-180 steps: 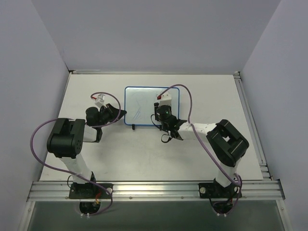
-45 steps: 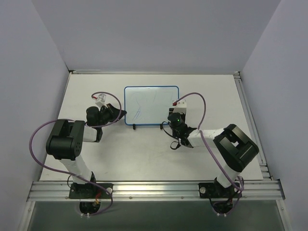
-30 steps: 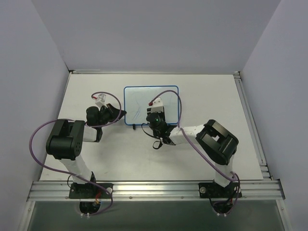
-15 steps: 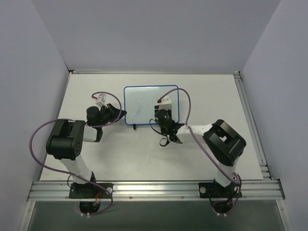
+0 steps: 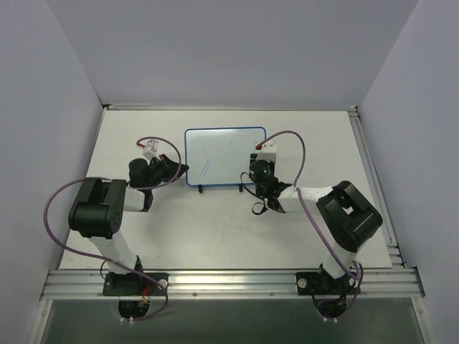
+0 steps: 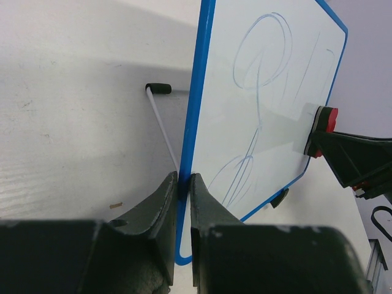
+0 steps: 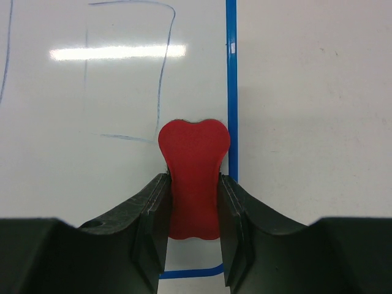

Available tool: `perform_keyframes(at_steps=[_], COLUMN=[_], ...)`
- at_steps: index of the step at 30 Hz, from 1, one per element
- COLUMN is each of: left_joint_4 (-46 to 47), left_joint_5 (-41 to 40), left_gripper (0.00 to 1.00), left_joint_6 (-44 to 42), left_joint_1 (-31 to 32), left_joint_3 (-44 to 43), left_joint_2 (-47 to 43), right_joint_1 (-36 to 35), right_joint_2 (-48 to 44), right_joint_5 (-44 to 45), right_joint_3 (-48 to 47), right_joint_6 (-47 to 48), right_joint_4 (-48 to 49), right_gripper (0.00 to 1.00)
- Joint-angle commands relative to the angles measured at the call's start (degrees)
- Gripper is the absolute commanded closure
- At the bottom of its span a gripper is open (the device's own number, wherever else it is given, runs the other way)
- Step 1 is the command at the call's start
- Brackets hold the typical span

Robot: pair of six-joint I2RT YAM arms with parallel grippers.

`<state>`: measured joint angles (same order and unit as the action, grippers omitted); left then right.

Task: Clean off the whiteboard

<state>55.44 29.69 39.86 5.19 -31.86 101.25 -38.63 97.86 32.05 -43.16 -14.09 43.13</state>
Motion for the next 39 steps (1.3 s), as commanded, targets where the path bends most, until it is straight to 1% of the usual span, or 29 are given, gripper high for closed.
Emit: perform_keyframes(at_steps=[1,15,20,25,29,32,39], left_joint_4=[-1.83,-2.09,-1.92,-1.65,-1.56,-1.56,-1.74], left_joint_5=[-1.39,-1.30,-0.95,-0.78,-0.69,-0.78,-0.69], left_gripper=[0.98,0.98,0.97,0.98,0.98,0.98,0.98], left_joint_6=[-1.89,-2.06,-1.71,-1.54,-1.45,-1.62,-1.62], left_joint_1=[-0.01,0.08,0.08,0.17,0.26,0.26,0.43], left_joint_3=[-1.10,-1.28,-1.54,-1.54,-1.63,-1.54,-1.63], left_joint_2=[-1.06,-1.23,-0.53,-0.53,-0.53,-0.79,-0.71], right_joint_1=[1.19,4.70,5.14,5.41,4.45,2.16,-5.39], right_joint_2=[0.92,6.81,7.25,9.88,12.25,14.01,18.06], right_joint_5=[1.52,-1.81,-2.43,-4.27,-5.25,-4.90,-3.49], right_joint_3=[-0.52,-14.93,-16.69,-20.90,-23.37,-24.78,-27.24], right_joint_6=[0.20,3.54,4.15,4.68,4.16,3.81,2.40], right_joint_4=[-2.70,-5.95,-6.48,-7.62,-8.15,-8.24,-8.07], right_gripper=[0.98,0.97,0.97,0.97,0.97,0.97,0.97])
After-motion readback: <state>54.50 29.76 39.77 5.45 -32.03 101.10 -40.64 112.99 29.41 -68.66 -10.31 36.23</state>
